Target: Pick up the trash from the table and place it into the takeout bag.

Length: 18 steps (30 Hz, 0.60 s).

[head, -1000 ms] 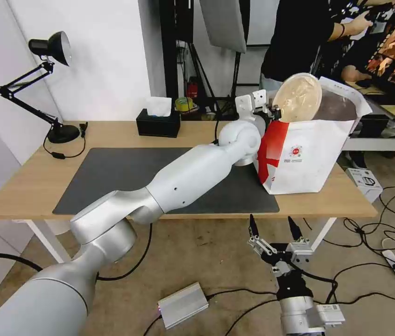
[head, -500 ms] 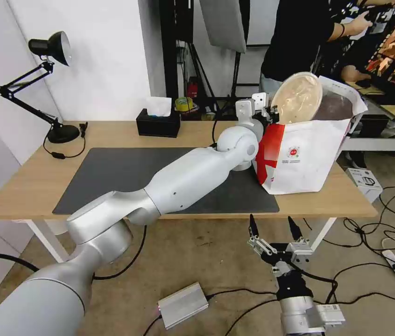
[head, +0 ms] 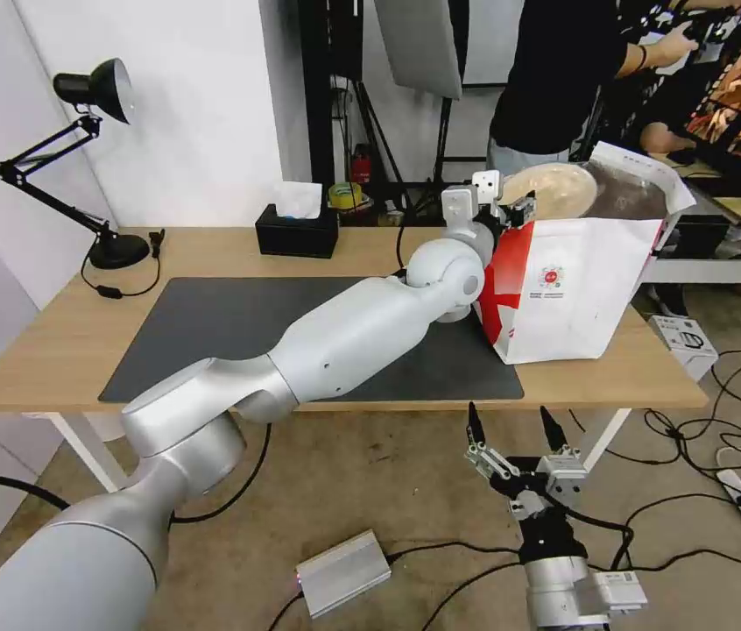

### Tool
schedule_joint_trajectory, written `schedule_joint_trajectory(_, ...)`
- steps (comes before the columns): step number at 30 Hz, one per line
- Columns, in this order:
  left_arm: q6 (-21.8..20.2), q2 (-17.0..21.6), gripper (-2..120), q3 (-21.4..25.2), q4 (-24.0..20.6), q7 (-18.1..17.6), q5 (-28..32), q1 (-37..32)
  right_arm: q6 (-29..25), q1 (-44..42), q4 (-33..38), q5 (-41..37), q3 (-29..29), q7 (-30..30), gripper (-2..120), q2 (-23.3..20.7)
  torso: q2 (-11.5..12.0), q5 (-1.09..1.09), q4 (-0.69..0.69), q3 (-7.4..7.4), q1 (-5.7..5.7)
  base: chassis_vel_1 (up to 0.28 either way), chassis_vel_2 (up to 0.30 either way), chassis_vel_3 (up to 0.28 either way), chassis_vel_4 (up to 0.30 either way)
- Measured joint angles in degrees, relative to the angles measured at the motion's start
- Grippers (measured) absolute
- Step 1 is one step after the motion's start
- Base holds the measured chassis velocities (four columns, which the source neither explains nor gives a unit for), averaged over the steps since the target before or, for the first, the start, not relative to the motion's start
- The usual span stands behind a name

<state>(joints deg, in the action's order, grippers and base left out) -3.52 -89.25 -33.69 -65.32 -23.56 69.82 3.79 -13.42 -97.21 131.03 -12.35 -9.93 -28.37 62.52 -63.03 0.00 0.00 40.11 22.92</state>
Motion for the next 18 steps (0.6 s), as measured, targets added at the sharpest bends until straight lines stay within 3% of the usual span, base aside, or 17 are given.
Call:
schedule_joint_trajectory(5,0.3,0.4,99,-0.8,0.2,0.0,-1.3,0.7,0.0,0.0,0.0,0.0,0.0,0.0,100,0.0,0.0,0.0,0.0,0.0,0.0,0.0,0.0,0.0,0.0)
schedule_joint_trajectory(18,1.5,1.9,100,-0.8,-1.4,-0.1,-3.5,2.6,0.0,0.0,0.0,0.0,0.0,0.0,100,0.0,0.0,0.0,0.0,0.0,0.0,0.0,0.0,0.0,0.0)
